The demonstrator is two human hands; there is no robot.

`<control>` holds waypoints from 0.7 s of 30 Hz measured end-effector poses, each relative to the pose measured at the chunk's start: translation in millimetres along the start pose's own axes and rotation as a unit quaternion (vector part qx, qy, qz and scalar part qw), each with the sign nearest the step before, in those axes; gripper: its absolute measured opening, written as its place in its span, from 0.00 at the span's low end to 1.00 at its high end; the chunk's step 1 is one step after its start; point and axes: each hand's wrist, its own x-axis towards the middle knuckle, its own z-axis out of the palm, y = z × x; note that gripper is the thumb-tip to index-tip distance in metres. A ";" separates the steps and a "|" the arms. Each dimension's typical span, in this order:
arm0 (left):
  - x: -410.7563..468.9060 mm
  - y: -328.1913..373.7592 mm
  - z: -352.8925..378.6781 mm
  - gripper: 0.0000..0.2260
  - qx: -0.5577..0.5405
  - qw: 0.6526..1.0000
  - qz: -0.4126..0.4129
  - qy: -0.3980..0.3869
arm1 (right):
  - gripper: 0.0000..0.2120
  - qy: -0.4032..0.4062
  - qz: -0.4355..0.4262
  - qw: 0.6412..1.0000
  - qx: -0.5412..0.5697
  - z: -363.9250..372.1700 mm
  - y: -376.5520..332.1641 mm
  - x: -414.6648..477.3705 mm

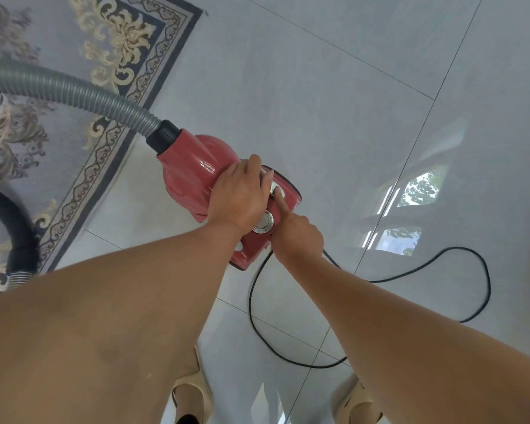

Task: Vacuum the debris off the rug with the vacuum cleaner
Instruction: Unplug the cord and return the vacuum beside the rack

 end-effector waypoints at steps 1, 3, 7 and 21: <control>0.1 -0.1 -0.2 0.18 0.002 1.000 -0.001 0.000 | 0.35 -0.003 0.002 1.000 -0.011 -1.6 -0.4 1.7; -0.3 0.3 0.5 0.18 0.004 1.000 -0.002 -0.004 | 0.36 -0.016 0.006 0.999 -0.034 -5.1 -0.5 5.3; 0.8 -0.3 1.6 0.17 0.000 1.000 -0.006 -0.008 | 0.35 -0.031 0.005 0.998 -0.059 -10.5 -3.0 11.2; 3.4 -0.2 1.6 0.16 0.006 1.000 0.002 0.002 | 0.37 -0.035 -0.017 0.996 -0.084 -17.3 5.9 8.6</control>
